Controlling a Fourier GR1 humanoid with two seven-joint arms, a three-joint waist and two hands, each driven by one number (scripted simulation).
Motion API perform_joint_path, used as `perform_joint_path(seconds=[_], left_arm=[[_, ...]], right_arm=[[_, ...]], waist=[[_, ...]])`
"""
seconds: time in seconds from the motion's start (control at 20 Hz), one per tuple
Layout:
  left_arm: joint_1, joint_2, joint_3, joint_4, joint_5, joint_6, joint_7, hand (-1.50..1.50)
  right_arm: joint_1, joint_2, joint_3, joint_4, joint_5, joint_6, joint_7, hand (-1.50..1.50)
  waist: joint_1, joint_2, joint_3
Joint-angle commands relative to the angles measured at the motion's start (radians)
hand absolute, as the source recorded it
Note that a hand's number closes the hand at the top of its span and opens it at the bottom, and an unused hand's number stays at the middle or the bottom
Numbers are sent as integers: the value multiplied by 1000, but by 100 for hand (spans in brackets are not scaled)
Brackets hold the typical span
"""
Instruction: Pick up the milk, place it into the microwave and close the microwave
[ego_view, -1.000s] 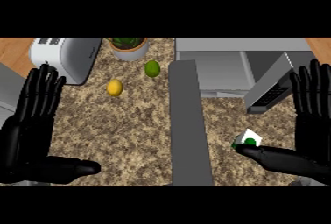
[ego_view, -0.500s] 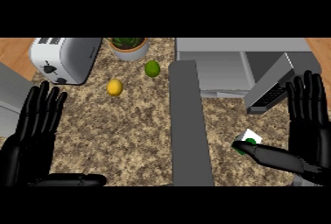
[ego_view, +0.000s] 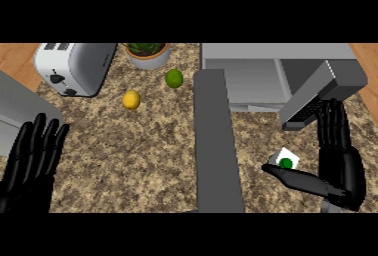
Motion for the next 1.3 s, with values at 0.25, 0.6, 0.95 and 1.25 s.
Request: perform_joint_path(seconds=[0.25,0.6,0.95,1.25], left_arm=[[75,-21,-41,9,-31,-24,-58,-150],[112,-8,-29,-108,12,-34,23,-150],[145,-27,-131,-102,-61,12,-12,-150],[104,-25,-107,-115,-63,26,29,-150]], right_arm=[[74,9,-28,287,-23,4,-296,-150],[38,8,-53,401,-48,-35,-326,-150],[-3,-43,-154,620,-83,59,-516,-150],[-90,-45,-210,925,-128,134,-717,-150]], waist=[[1,1,0],[2,0,0],[1,0,0],[3,2,1]])
